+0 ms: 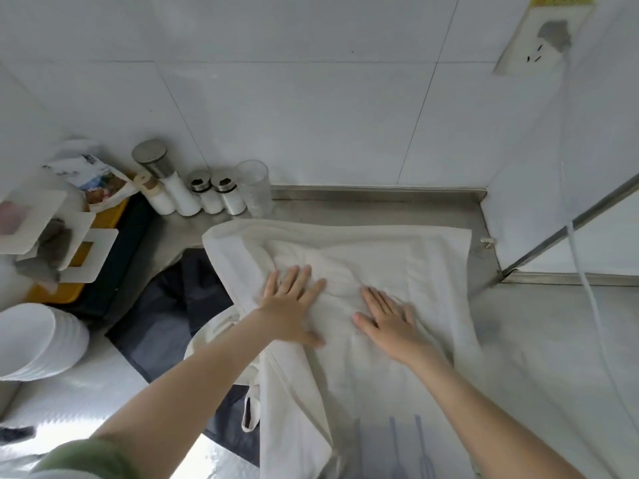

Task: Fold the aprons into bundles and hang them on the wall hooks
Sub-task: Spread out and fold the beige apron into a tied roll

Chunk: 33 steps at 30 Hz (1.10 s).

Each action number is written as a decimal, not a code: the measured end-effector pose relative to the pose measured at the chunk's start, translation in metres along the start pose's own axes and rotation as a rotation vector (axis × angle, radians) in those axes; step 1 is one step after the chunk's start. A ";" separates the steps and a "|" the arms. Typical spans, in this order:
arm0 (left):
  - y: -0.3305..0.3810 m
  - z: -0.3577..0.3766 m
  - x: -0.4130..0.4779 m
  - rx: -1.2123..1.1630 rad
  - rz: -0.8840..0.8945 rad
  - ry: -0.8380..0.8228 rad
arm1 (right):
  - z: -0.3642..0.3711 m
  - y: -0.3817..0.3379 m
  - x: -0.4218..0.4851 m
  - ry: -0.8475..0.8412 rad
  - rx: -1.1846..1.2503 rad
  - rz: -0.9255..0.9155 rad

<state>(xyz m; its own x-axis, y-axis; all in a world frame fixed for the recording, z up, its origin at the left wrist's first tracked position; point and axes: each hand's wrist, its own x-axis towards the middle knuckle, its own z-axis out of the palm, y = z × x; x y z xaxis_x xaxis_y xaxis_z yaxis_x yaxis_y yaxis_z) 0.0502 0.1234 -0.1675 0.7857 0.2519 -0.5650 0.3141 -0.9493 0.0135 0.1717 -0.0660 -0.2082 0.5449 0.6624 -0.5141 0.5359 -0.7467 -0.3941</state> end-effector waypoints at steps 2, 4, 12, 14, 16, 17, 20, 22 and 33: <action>-0.014 0.005 -0.001 0.124 0.059 -0.023 | -0.002 0.005 0.004 -0.040 -0.029 0.017; -0.026 0.005 -0.003 0.237 0.086 -0.044 | -0.003 0.006 0.008 -0.066 -0.064 0.021; -0.090 -0.005 -0.035 0.501 -0.278 -0.132 | -0.009 0.006 0.017 -0.054 -0.143 0.075; -0.103 -0.006 -0.053 0.610 -0.438 -0.159 | -0.009 0.005 0.019 -0.029 -0.116 0.085; -0.103 -0.004 -0.064 0.551 -0.564 -0.053 | -0.007 0.004 0.017 -0.014 -0.089 0.074; -0.097 -0.005 -0.062 0.455 -0.564 0.059 | -0.006 0.005 0.018 0.009 -0.070 0.047; -0.052 -0.009 -0.048 0.094 -0.270 0.340 | -0.005 0.004 0.012 0.125 0.086 -0.072; -0.011 -0.002 -0.035 -0.140 0.007 0.470 | -0.005 0.010 0.004 0.261 0.140 -0.174; 0.028 0.057 0.014 -0.103 -0.024 0.075 | 0.003 0.144 -0.080 0.232 -0.123 0.468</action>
<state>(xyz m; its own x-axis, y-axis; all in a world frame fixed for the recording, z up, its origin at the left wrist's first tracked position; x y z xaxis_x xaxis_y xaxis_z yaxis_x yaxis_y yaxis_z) 0.0394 0.0895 -0.2220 0.8138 0.2918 -0.5026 0.3836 -0.9194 0.0873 0.2033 -0.2266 -0.2263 0.8644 0.2669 -0.4261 0.2654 -0.9620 -0.0642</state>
